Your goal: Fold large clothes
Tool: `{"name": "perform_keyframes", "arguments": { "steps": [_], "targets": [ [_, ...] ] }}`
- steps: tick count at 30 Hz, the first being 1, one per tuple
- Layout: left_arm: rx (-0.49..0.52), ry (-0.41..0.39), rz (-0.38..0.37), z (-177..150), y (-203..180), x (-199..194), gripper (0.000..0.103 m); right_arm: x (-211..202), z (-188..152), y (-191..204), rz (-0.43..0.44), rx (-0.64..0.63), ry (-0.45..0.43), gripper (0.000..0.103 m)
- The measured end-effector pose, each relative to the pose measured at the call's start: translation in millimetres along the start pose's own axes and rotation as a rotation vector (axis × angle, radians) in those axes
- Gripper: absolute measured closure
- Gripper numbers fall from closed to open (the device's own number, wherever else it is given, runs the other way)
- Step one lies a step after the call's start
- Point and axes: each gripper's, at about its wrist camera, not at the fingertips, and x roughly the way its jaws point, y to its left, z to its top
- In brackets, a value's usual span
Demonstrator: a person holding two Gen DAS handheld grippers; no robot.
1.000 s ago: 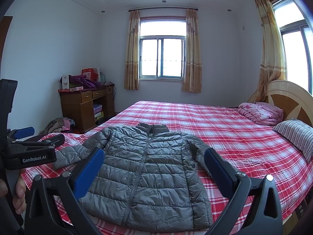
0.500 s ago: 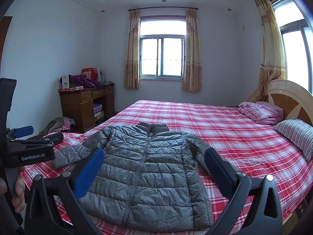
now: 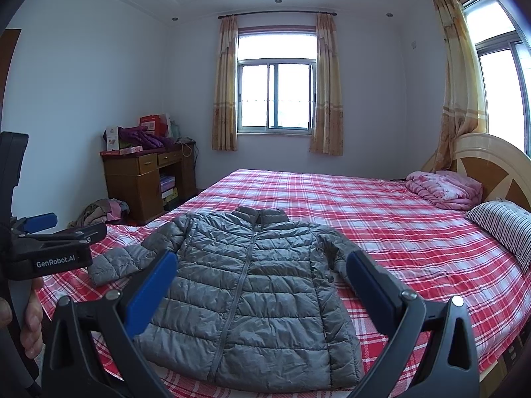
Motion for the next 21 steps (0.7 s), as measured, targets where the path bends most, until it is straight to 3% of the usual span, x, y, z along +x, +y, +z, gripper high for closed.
{"name": "perform_keyframes", "arguments": {
  "steps": [21],
  "targets": [
    [0.002,0.015,0.006,-3,0,11,0.001,4,-6,1,0.005,0.0,0.008,0.0]
  ]
}}
